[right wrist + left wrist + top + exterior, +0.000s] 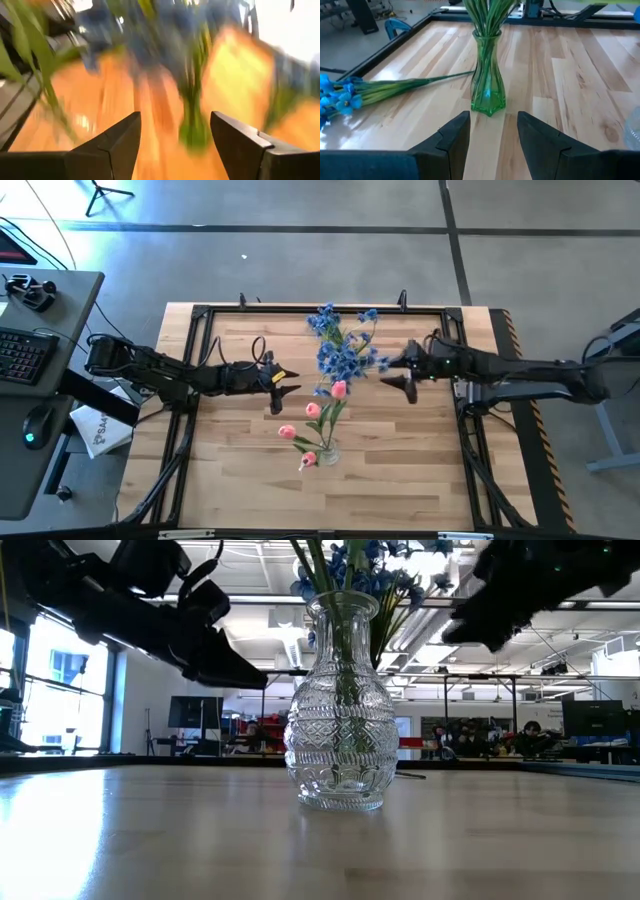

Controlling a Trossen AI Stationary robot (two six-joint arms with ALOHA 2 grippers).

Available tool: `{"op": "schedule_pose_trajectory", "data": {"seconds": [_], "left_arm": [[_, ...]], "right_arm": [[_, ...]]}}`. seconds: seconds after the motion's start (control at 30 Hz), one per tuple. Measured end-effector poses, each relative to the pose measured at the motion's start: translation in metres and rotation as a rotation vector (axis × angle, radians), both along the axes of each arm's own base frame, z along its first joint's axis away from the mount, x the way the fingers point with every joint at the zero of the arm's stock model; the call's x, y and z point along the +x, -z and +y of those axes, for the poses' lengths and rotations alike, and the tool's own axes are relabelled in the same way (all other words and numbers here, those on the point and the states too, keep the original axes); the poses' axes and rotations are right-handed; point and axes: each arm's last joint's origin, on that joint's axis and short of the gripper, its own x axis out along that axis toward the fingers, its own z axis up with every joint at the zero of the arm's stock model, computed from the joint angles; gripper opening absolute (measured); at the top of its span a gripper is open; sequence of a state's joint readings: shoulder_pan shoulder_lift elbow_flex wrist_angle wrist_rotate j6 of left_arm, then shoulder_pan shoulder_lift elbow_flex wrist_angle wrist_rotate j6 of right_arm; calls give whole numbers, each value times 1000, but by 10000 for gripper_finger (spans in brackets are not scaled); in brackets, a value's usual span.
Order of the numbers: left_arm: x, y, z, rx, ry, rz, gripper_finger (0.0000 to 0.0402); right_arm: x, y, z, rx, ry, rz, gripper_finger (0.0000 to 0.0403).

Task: Sort flowers into vase by color
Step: Put the blue flowers into the green vase

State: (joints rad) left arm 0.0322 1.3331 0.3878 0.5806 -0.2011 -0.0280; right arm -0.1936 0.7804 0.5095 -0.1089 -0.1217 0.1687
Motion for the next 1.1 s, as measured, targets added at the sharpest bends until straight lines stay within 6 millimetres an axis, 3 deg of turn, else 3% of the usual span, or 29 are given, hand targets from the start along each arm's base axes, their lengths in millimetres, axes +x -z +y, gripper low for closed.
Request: {"op": "schedule_pose_trajectory", "data": {"seconds": [0.17, 0.37, 0.53, 0.7, 0.87, 1.1], "left_arm": [[-1, 0, 2, 13, -50, 6, 154], [-1, -1, 12, 41, -113, -3, 154], [-2, -1, 18, 20, -145, -10, 154], [-2, -1, 19, -1, -144, -15, 154], [-2, -1, 19, -20, -151, -21, 154], [-2, -1, 19, -26, -153, -23, 154]], "right_arm": [[-10, 18, -5, 44, 261, 203, 219], [28, 46, -27, -67, 389, 280, 209], [67, 82, -58, -95, 356, 218, 217], [78, 115, -86, -99, 382, 214, 234], [87, 135, -94, -83, 340, 189, 232], [110, 150, -107, -133, 336, 323, 194]]}}
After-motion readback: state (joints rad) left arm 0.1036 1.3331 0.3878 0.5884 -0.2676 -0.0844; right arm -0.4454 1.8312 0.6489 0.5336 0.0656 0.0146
